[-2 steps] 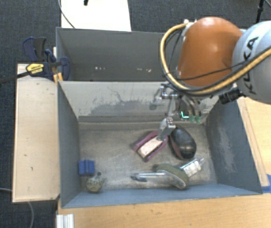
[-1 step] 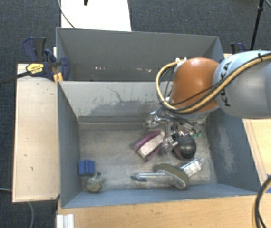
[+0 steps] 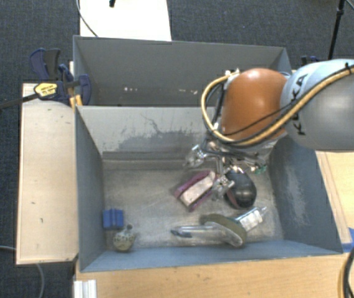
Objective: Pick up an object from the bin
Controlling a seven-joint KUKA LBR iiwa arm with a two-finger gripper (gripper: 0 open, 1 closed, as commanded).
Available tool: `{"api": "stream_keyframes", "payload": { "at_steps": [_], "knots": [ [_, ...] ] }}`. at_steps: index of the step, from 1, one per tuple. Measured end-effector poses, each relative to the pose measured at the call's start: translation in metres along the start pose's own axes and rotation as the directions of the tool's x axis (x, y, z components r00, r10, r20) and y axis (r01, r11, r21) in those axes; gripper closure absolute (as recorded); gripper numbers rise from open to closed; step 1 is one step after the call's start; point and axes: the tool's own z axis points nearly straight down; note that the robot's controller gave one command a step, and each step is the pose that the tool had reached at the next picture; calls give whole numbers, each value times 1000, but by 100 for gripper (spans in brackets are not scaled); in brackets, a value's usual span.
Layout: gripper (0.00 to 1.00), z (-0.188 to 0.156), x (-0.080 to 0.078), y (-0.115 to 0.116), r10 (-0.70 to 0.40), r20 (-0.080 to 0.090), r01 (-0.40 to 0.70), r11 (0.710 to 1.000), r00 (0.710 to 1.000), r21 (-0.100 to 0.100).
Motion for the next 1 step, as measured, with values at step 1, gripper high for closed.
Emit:
{"api": "stream_keyframes", "payload": {
  "at_steps": [1],
  "knots": [
    [0,-4,5,-11,-26,0,26,1000,1000,1]
  ]
}}
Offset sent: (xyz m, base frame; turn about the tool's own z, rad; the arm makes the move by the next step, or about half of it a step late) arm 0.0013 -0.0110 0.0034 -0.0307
